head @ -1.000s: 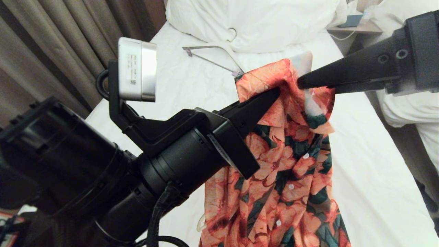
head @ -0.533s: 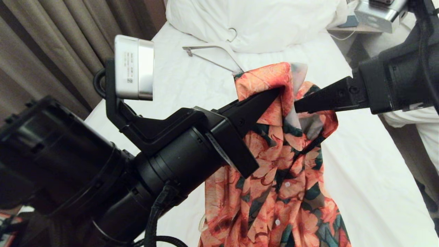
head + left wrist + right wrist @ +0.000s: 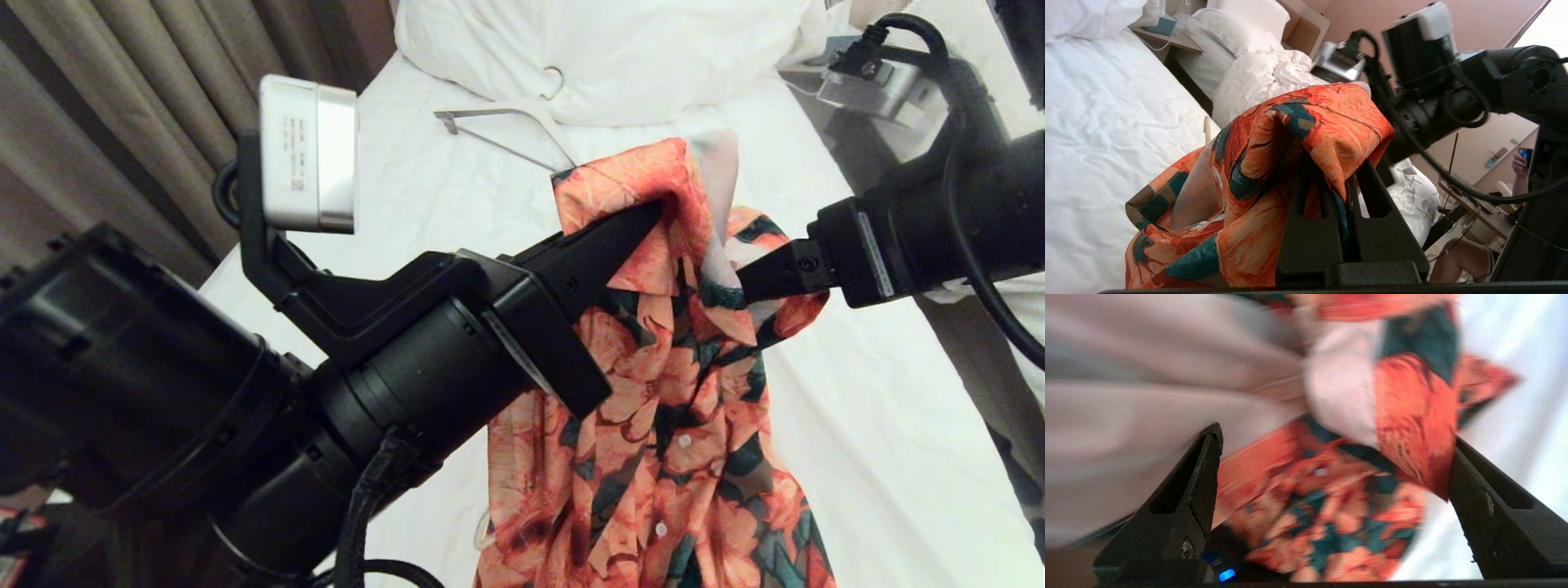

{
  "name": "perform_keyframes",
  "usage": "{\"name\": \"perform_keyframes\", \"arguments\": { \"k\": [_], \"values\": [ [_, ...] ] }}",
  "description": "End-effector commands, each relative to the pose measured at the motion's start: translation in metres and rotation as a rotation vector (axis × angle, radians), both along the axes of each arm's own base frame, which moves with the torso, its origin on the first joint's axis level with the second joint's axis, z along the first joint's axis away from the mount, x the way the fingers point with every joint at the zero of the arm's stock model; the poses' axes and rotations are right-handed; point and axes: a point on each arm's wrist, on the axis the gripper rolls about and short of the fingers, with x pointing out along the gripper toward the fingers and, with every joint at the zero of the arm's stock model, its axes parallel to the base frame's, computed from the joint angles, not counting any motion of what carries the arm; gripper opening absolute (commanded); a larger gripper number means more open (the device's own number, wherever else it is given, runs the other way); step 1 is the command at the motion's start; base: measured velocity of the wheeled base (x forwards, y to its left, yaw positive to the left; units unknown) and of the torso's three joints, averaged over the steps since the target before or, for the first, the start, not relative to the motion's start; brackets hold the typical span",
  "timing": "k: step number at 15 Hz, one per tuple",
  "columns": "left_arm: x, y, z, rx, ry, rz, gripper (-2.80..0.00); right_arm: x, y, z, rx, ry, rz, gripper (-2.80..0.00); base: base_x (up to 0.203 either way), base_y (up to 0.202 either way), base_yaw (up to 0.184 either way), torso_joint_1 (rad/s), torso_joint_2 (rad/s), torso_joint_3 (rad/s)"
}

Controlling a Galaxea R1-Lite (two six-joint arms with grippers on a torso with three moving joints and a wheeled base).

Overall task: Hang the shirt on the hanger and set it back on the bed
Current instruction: Hook the other side of the shirt onto the hanger

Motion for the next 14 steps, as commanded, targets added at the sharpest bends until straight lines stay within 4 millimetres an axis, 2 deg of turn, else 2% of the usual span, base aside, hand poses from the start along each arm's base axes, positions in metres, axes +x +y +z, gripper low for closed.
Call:
{"name": "perform_keyframes", "arguments": {
  "k": [1, 8, 11, 14],
  "values": [
    [0.000, 0.000, 0.001, -0.008, -0.002, -0.001, -2.80, 0.004, -0.001, -0.002, -0.026, -0.004, -0.026, 0.00, 0.000, 0.000, 0.000, 0.000, 0.00, 0.000],
    [-0.001, 0.000, 0.001, -0.008, -0.002, -0.002, -2.80, 0.004, -0.008, 0.004, -0.168, -0.132, -0.124, 0.00, 0.000, 0.000, 0.000, 0.000, 0.00, 0.000],
    [0.000, 0.000, 0.000, -0.006, -0.001, -0.002, -2.80, 0.001, -0.012, 0.009, -0.125, -0.135, -0.142, 0.00, 0.000, 0.000, 0.000, 0.000, 0.00, 0.000],
    [0.000, 0.000, 0.000, -0.006, -0.001, -0.002, -2.80, 0.013, -0.003, 0.012, -0.031, -0.191, -0.156, 0.00, 0.000, 0.000, 0.000, 0.000, 0.00, 0.000]
  ]
}}
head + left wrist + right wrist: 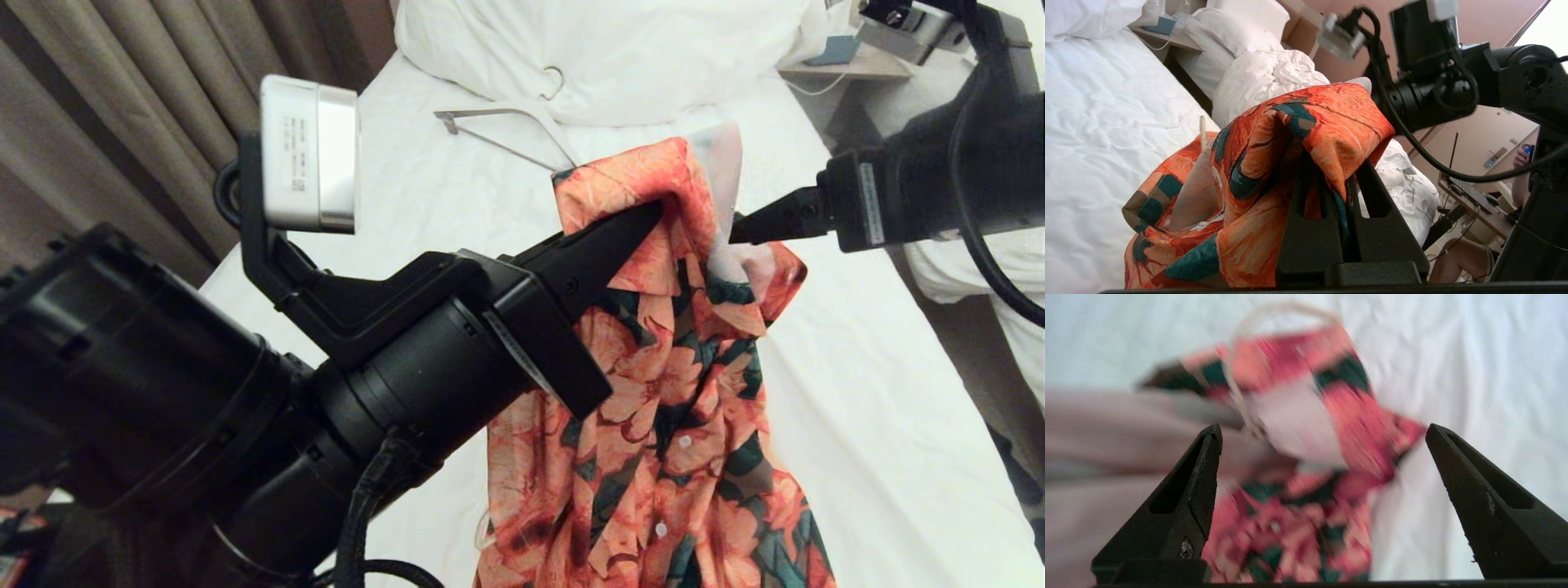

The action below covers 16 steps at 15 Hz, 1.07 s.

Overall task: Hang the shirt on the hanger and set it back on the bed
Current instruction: Hook the other side of the shirt onto the hanger

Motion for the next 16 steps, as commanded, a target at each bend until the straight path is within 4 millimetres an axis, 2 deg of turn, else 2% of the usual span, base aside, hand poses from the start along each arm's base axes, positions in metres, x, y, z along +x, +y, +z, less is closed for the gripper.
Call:
{"name": "perform_keyframes", "arguments": {
  "k": [1, 3, 6, 9, 16],
  "values": [
    [0.000, 0.000, 0.000, -0.006, -0.002, 0.000, -2.80, 0.009, 0.008, -0.005, 0.006, 0.003, 0.013, 0.00, 0.000, 0.000, 0.000, 0.000, 0.00, 0.000],
    [0.000, 0.000, 0.001, -0.008, -0.002, 0.000, -2.80, 0.024, 0.023, -0.012, 0.020, -0.014, 0.041, 0.00, 0.000, 0.000, 0.000, 0.000, 0.00, 0.000],
    [0.000, 0.000, 0.001, -0.008, -0.003, 0.002, -2.80, 0.030, 0.045, -0.015, 0.038, -0.050, 0.087, 0.00, 0.000, 0.000, 0.000, 0.000, 0.00, 0.000],
    [-0.001, 0.002, 0.002, -0.012, -0.007, 0.001, -2.80, 0.025, 0.057, -0.016, 0.041, -0.058, 0.127, 0.00, 0.000, 0.000, 0.000, 0.000, 0.00, 0.000],
    [-0.002, 0.003, 0.004, -0.019, -0.010, 0.001, -2.80, 0.039, 0.070, -0.026, 0.025, -0.081, 0.129, 0.00, 0.000, 0.000, 0.000, 0.000, 0.00, 0.000]
  ]
}}
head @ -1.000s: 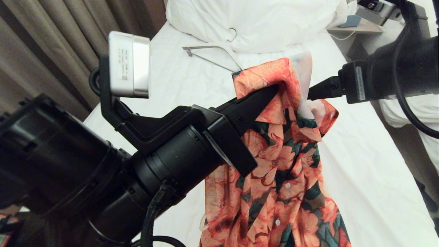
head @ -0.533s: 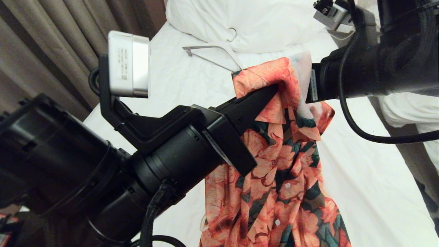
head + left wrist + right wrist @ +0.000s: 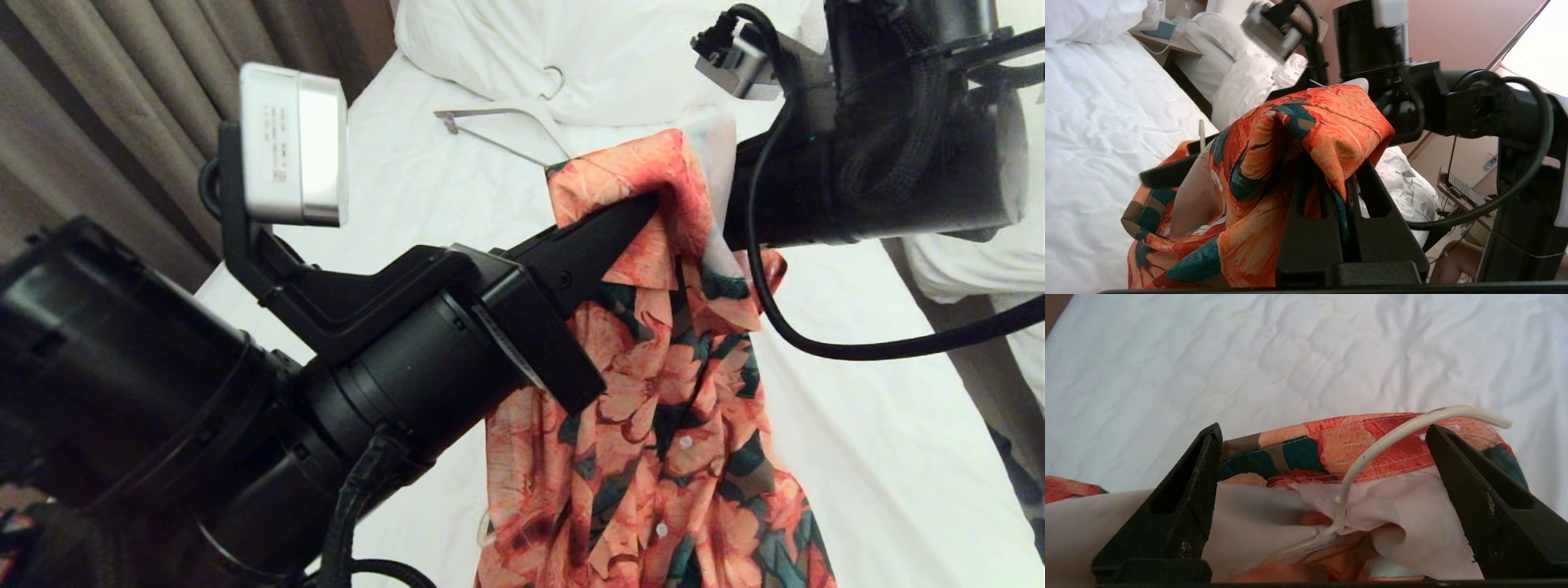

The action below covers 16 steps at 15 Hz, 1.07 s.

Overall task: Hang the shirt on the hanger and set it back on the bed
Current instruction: Hook the other side of the shirt onto the hanger

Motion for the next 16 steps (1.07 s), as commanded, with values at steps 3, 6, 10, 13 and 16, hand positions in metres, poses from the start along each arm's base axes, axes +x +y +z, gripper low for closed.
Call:
{"name": "perform_keyframes", "arguments": {
  "k": [3, 6, 10, 13, 16],
  "values": [
    [-0.0005, 0.0009, 0.0015, -0.010, -0.004, 0.000, -2.80, 0.0048, 0.0041, -0.0071, -0.015, 0.019, 0.000, -2.80, 0.000, 0.000, 0.000, 0.000, 0.00, 0.000],
    [-0.0007, 0.0010, 0.0017, -0.011, -0.004, 0.000, -2.80, 0.0070, 0.0059, -0.0077, -0.030, 0.001, 0.007, -2.80, 0.000, 0.000, 0.000, 0.000, 0.00, 0.000],
    [-0.0009, 0.0007, 0.0015, -0.010, -0.004, -0.002, -2.80, 0.0083, 0.0065, -0.0053, -0.044, -0.041, 0.006, -2.80, 0.000, 0.000, 0.000, 0.000, 0.00, 0.000],
    [-0.0013, 0.0005, 0.0015, -0.010, -0.004, -0.005, -2.80, 0.0084, 0.0064, -0.0052, -0.052, -0.048, 0.003, -2.80, 0.000, 0.000, 0.000, 0.000, 0.00, 0.000],
    [-0.0007, 0.0004, 0.0003, -0.006, -0.002, -0.005, -2.80, 0.0056, 0.0041, 0.0016, -0.028, -0.078, -0.001, -2.80, 0.000, 0.000, 0.000, 0.000, 0.00, 0.000]
  ]
}}
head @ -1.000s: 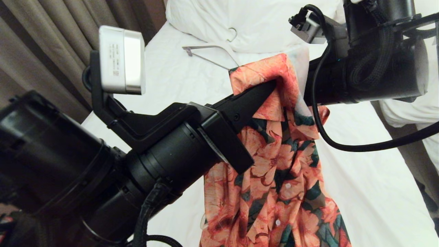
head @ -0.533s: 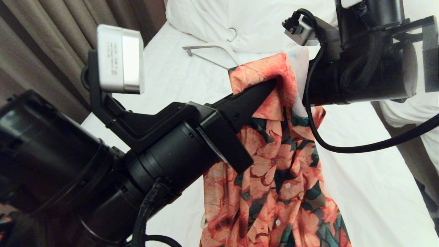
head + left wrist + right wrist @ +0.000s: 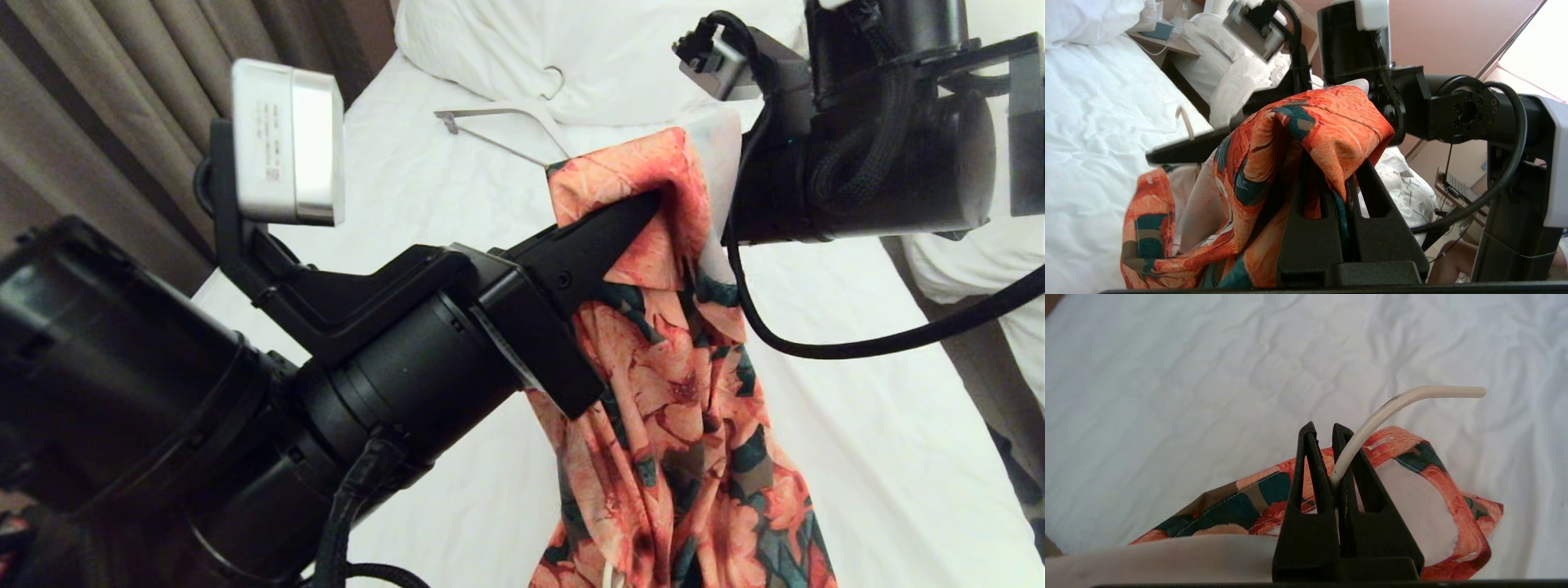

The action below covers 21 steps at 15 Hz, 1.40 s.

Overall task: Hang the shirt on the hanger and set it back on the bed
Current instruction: Hook the other side of the shirt onto the hanger, then take the clothes hanger out of the clothes

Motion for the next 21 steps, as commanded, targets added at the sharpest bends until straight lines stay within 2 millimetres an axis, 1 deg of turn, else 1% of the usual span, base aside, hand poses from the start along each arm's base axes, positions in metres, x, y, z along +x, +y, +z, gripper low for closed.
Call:
{"name": "perform_keyframes", "arguments": {
  "k": [1, 3, 6, 7, 10, 13, 15, 16, 18, 21],
  "values": [
    [0.001, 0.001, 0.000, -0.006, -0.001, 0.004, -2.80, -0.004, -0.003, 0.005, 0.011, -0.013, -0.001, -2.80, 0.000, 0.000, 0.000, 0.000, 0.00, 0.000],
    [0.000, 0.005, 0.002, -0.007, -0.008, 0.002, -2.80, -0.009, -0.008, 0.012, 0.020, -0.035, -0.018, -2.80, 0.000, 0.000, 0.000, 0.000, 0.00, 0.000],
    [-0.004, 0.009, -0.003, 0.028, -0.021, -0.054, -2.80, -0.015, -0.013, 0.019, 0.011, -0.068, -0.047, -2.80, 0.000, 0.000, 0.000, 0.000, 0.00, 0.000],
    [-0.005, 0.010, -0.002, 0.032, -0.028, -0.058, -2.80, -0.020, -0.015, 0.023, 0.018, -0.079, -0.049, -2.80, 0.000, 0.000, 0.000, 0.000, 0.00, 0.000],
    [-0.001, 0.017, -0.003, 0.141, -0.019, -0.028, -2.80, -0.041, -0.023, 0.041, 0.059, -0.124, -0.035, -2.80, 0.000, 0.000, 0.000, 0.000, 0.00, 0.000],
    [0.003, 0.029, 0.009, 0.207, 0.006, 0.006, -2.80, -0.054, -0.022, 0.051, 0.074, -0.158, -0.059, -2.80, 0.000, 0.000, 0.000, 0.000, 0.00, 0.000],
    [0.003, 0.039, 0.018, 0.227, 0.004, 0.034, -2.80, -0.058, -0.022, 0.056, 0.085, -0.174, -0.067, -2.80, 0.000, 0.000, 0.000, 0.000, 0.00, 0.000],
    [-0.001, 0.045, 0.022, 0.241, 0.000, 0.034, -2.80, -0.061, -0.024, 0.060, 0.096, -0.184, -0.067, -2.80, 0.000, 0.000, 0.000, 0.000, 0.00, 0.000],
    [-0.007, 0.052, 0.021, 0.322, -0.023, 0.030, -2.80, -0.063, -0.025, 0.067, 0.112, -0.201, -0.067, -2.80, 0.000, 0.000, 0.000, 0.000, 0.00, 0.000],
    [-0.008, 0.054, 0.020, 0.393, -0.025, 0.040, -2.80, -0.066, -0.026, 0.075, 0.119, -0.234, -0.061, -2.80, 0.000, 0.000, 0.000, 0.000, 0.00, 0.000]
  ]
}}
